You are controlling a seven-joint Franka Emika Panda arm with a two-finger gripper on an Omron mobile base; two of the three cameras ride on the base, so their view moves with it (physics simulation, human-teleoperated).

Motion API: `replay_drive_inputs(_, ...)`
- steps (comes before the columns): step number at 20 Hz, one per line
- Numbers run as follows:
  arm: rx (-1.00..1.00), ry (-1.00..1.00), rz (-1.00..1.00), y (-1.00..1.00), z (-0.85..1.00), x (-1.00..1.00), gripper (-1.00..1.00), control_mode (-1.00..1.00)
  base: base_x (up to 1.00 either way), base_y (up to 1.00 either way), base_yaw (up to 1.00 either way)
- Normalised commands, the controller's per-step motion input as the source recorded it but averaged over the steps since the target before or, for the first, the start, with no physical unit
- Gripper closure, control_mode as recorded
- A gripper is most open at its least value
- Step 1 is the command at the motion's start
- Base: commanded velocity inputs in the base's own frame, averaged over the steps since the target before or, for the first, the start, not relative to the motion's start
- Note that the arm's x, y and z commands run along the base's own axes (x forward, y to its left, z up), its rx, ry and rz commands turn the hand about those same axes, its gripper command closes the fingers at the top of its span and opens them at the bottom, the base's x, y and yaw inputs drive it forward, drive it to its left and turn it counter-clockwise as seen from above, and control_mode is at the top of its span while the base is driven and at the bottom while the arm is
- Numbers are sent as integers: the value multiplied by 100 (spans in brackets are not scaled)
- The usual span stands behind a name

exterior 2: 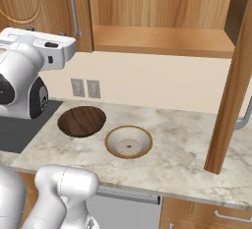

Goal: Open the cabinet. Pick the bowls from the counter and place them in the cabinet. Then close the cabinet.

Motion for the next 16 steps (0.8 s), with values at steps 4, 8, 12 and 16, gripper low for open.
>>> replay_drive_inputs(4, 0, 0, 0, 0, -2, 18, -100, -100, 0, 0, 0)
replay_drive_inputs(8, 0, -1, 0, 0, 0, 27, -100, -100, 0, 0, 0)
replay_drive_inputs(12, -2, 0, 0, 0, 0, 32, -100, -100, 0, 0, 0)
replay_drive_inputs(16, -6, -5, 0, 10, 0, 16, -100, -100, 0, 0, 0)
